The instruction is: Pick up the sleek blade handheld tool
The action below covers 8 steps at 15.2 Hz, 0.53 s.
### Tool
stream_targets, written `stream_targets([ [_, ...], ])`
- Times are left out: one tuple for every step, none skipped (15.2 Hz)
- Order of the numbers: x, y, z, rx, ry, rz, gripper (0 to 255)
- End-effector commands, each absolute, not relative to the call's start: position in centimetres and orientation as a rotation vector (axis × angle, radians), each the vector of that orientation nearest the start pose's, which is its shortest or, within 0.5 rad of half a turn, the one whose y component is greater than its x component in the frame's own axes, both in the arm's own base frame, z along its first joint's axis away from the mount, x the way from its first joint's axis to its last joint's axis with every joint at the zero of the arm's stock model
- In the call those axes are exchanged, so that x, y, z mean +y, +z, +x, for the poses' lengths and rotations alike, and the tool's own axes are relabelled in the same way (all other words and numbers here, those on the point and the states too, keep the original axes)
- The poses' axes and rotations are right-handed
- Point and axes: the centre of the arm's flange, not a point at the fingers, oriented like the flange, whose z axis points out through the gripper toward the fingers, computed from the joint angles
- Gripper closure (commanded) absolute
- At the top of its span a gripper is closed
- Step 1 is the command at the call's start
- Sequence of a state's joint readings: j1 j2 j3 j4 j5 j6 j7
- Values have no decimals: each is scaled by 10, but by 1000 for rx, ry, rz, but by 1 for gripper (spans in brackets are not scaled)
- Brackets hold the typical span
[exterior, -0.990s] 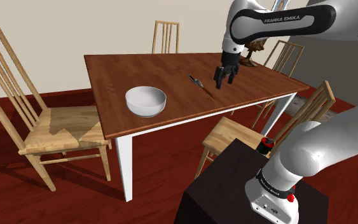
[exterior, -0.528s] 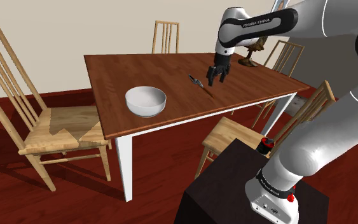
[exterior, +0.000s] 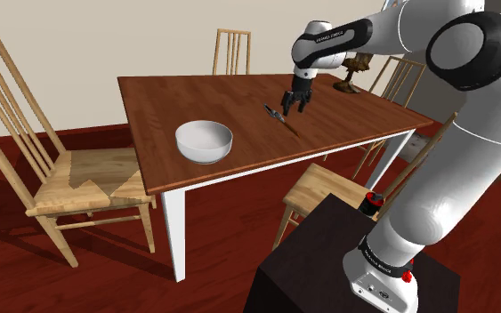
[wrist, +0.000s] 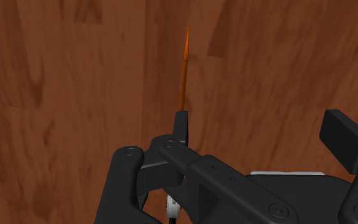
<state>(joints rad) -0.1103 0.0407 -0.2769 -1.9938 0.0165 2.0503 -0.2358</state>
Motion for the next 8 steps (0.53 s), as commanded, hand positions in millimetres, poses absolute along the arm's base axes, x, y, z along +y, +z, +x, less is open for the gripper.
stream_targets([
  [-227,435,546,255,-51,-3125,0],
  [-235,431,554,259,-62,-3120,0],
  [-244,427,563,262,-73,-3115,0],
  [-252,423,572,266,-84,-3111,0],
  [-260,419,581,270,-95,-3106,0],
  [-268,415,590,273,-106,-3101,0],
  [-276,411,599,277,-117,-3096,0],
  [-284,408,608,281,-128,-3091,0],
])
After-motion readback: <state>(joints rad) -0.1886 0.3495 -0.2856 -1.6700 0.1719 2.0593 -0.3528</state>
